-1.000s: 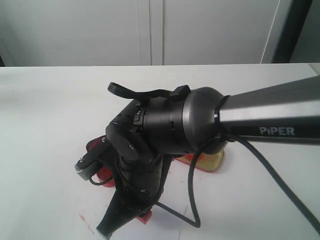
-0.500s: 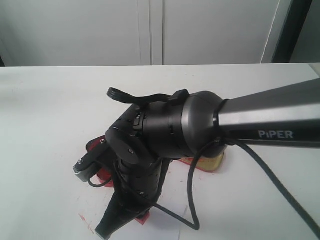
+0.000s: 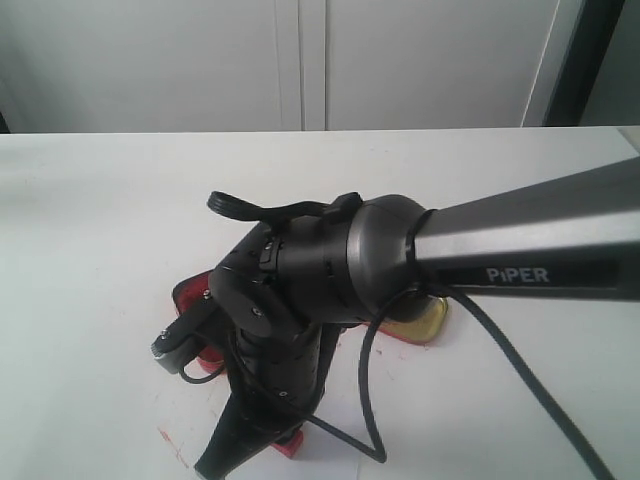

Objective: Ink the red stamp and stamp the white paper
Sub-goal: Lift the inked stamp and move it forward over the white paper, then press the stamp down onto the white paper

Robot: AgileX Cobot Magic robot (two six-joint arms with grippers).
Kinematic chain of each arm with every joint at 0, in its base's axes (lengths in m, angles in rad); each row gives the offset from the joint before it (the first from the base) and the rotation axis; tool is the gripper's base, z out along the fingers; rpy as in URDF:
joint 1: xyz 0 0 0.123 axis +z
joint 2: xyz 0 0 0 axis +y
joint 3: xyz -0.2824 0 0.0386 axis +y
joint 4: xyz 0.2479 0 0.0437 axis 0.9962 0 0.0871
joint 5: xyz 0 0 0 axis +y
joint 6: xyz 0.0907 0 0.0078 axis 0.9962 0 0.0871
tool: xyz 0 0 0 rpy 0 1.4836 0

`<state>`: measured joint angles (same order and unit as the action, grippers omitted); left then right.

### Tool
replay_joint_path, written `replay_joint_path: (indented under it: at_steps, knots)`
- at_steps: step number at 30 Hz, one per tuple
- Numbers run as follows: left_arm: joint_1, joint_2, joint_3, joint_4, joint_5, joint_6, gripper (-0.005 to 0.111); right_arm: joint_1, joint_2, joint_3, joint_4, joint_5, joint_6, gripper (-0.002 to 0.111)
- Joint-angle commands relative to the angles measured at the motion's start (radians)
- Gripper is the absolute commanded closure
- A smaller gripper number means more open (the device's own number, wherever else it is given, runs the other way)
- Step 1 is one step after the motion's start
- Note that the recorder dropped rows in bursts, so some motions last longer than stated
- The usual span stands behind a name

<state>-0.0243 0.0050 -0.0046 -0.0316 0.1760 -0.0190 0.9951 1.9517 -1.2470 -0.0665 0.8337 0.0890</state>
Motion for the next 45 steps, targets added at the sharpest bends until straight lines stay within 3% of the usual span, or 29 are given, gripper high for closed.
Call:
replay_joint_path:
  at_steps: [1,24,45]
  knots:
    - [0.0,-0.005,0.005,-0.005,-0.004,-0.004,0.107,0.001,0.07,0.048,0.01,-0.005,0.003,0.108]
    - [0.0,-0.005,0.005,-0.005,-0.004,-0.004,0.107,0.001,0.099,0.061,0.018,-0.005,0.003,0.108]
    - [0.0,-0.005,0.005,-0.005,-0.004,-0.004,0.107,0.001,-0.071,0.061,-0.022,-0.132,0.118,0.108]
